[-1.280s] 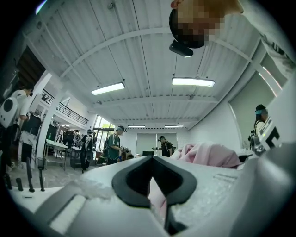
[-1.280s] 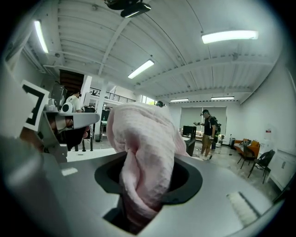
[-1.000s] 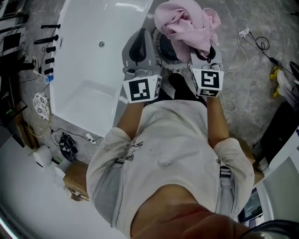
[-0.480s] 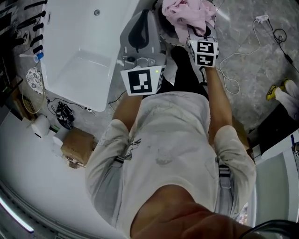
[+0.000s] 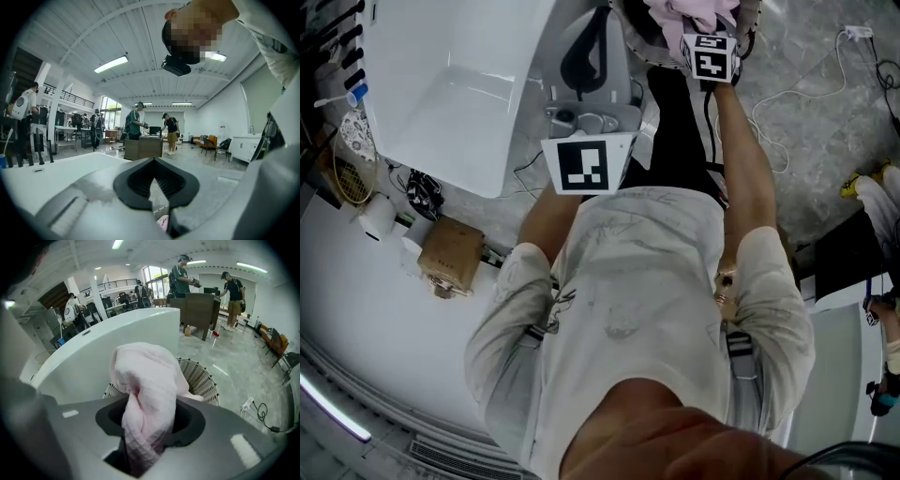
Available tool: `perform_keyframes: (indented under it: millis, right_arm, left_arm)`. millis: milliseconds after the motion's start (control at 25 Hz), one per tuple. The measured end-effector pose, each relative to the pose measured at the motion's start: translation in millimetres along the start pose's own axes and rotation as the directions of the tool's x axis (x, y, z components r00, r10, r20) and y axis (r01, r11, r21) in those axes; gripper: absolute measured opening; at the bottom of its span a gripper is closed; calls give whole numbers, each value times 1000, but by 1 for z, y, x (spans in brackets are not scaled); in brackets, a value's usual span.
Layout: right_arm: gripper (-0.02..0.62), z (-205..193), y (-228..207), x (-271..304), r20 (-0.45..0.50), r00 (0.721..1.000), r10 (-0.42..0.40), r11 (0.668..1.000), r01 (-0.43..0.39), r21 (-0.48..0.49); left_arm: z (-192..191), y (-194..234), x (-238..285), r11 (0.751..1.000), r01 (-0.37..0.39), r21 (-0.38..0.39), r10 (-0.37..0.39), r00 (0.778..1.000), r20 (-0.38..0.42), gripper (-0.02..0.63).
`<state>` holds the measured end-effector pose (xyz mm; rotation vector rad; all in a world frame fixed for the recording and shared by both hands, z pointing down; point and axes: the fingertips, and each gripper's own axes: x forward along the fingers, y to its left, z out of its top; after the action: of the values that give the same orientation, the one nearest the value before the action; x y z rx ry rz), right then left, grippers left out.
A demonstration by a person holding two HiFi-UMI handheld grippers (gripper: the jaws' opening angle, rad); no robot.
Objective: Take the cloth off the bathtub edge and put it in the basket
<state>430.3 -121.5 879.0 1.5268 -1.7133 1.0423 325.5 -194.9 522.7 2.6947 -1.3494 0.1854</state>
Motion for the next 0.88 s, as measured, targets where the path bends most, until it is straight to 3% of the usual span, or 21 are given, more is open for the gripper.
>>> perform_keyframes:
  millis: [360, 560, 880]
  right_arm:
    - [183, -63, -13, 71, -217, 976, 2, 1000, 1, 13]
    - [197, -72, -13, 78, -258, 966, 3, 999, 7, 36]
    - [281, -84, -7, 76, -301, 953, 32, 999, -25, 24]
  left_arm:
    - [-40, -4, 8, 1000, 18, -2, -18, 998, -59, 2]
    - [-47, -6, 7, 1000, 23, -8, -23, 997, -80, 2]
    - [-42, -3, 10, 1000, 0, -21, -1, 997, -71, 2]
